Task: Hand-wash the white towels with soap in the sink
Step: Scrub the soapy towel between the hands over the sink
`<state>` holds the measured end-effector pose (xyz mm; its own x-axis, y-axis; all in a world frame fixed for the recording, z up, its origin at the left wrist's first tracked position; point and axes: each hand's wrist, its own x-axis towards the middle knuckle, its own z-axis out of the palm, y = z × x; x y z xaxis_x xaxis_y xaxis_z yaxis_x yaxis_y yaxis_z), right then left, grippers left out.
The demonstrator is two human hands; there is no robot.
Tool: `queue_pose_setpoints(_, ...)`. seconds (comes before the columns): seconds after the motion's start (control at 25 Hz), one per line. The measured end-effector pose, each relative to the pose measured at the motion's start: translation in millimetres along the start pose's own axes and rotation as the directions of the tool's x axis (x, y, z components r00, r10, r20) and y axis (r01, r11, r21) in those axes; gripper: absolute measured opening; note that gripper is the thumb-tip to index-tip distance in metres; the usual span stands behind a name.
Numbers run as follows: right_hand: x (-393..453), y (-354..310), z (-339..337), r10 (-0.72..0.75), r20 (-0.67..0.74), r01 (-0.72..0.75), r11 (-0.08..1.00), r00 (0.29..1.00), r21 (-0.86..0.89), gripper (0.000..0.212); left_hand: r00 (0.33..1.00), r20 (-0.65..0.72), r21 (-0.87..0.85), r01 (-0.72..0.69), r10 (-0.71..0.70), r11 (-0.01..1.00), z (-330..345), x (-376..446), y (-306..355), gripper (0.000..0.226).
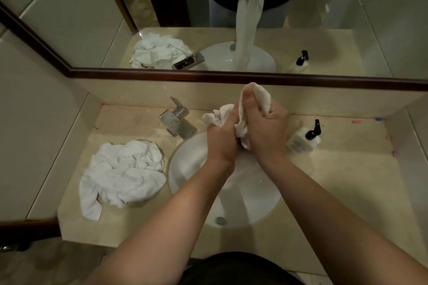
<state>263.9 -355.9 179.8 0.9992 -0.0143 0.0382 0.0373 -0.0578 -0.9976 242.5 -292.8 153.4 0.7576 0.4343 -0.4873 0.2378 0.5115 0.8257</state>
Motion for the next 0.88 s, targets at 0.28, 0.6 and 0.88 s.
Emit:
queue_pose_setpoints(0.28, 5, -1, 16, 0.256, -0.369, -0.279, 0.96, 0.893, -0.009, 0.052, 0.953, -0.301, 0.047, 0.055, -0.038, 0.997, -53, 23, 38, 0.032)
queue_pose_setpoints(0.6, -29, -18, 82, -0.162, -0.126, 0.118, 0.948, 0.979, -0.297, 0.044, 0.997, 0.055, 0.196, 0.033, -0.045, 0.98, -67, 4, 54, 0.049)
queue_pose_setpoints(0.88, -31, -2, 85, 0.092, -0.376, -0.172, 0.968, 0.922, -0.184, 0.043, 0.976, 0.116, 0.124, 0.171, -0.185, 0.978, -107, 21, 50, 0.041)
